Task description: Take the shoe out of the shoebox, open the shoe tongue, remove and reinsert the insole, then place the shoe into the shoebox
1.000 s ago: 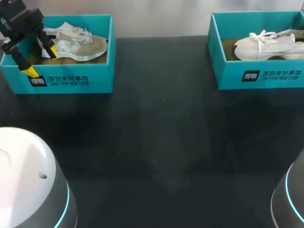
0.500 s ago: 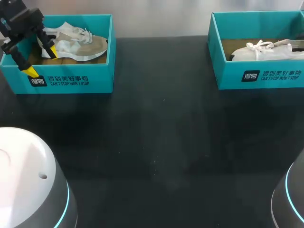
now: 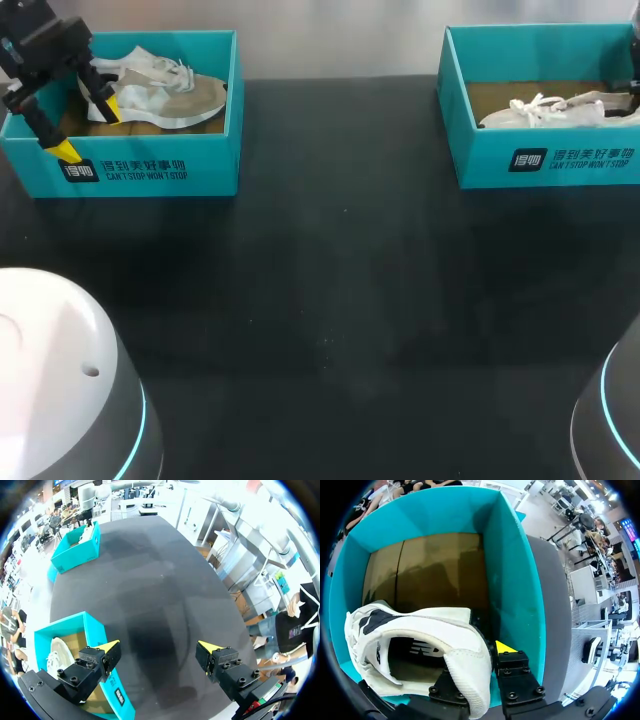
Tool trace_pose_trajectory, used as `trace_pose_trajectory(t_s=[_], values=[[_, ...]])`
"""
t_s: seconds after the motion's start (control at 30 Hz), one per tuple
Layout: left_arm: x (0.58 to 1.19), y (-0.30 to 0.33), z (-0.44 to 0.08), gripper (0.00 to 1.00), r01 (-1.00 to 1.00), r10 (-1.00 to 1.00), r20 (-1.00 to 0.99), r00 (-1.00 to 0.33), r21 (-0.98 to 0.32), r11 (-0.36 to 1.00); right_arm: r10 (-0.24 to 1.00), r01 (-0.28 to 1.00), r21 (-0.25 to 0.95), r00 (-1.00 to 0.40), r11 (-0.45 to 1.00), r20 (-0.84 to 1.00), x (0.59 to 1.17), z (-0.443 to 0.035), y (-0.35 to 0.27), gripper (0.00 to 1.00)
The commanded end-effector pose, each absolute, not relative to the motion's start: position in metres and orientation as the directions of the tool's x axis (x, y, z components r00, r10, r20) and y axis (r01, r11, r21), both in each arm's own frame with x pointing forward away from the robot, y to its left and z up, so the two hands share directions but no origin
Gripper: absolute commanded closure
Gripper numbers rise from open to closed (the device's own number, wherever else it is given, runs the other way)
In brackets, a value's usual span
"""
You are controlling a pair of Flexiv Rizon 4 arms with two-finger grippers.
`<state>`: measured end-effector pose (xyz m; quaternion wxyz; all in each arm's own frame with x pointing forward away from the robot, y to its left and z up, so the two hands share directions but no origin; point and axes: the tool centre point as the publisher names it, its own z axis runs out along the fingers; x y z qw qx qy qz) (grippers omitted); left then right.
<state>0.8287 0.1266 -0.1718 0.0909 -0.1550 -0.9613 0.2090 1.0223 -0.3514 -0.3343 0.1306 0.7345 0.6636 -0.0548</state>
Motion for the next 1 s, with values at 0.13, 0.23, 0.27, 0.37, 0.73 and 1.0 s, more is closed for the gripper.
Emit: trace_pose_trajectory(t_s=[0.13, 0.23, 0.27, 0.37, 0.73, 1.0], values=[[0.829, 0.127, -0.172, 0.00, 0.261, 0.337, 0.111, -0.935, -0.429, 0.865, 0.959, 0.991, 0.103, 0.105, -0.081, -0.265, 1.025, -0.347, -0.346, 1.00], [0.829, 0.127, -0.172, 0.00, 0.261, 0.337, 0.111, -0.935, -0.429, 0.865, 0.958, 0.992, 0.100, 0.103, -0.078, -0.267, 1.025, -0.351, -0.345, 1.00], [0.829, 0.127, -0.172, 0.00, 0.261, 0.337, 0.111, -0.935, -0.429, 0.865, 0.958, 0.992, 0.098, 0.101, -0.078, -0.268, 1.026, -0.353, -0.345, 1.00], [0.829, 0.127, -0.172, 0.00, 0.261, 0.337, 0.111, -0.935, -0.429, 0.865, 0.958, 0.993, 0.088, 0.099, -0.078, -0.268, 1.026, -0.360, -0.345, 1.00], [0.829, 0.127, -0.172, 0.00, 0.261, 0.337, 0.111, -0.935, -0.429, 0.865, 0.960, 0.995, 0.065, 0.089, -0.074, -0.264, 1.025, -0.374, -0.345, 1.00], [0.829, 0.127, -0.172, 0.00, 0.261, 0.337, 0.111, -0.935, -0.429, 0.865, 0.966, 0.995, 0.047, 0.097, -0.088, -0.239, 1.025, -0.376, -0.348, 0.69]])
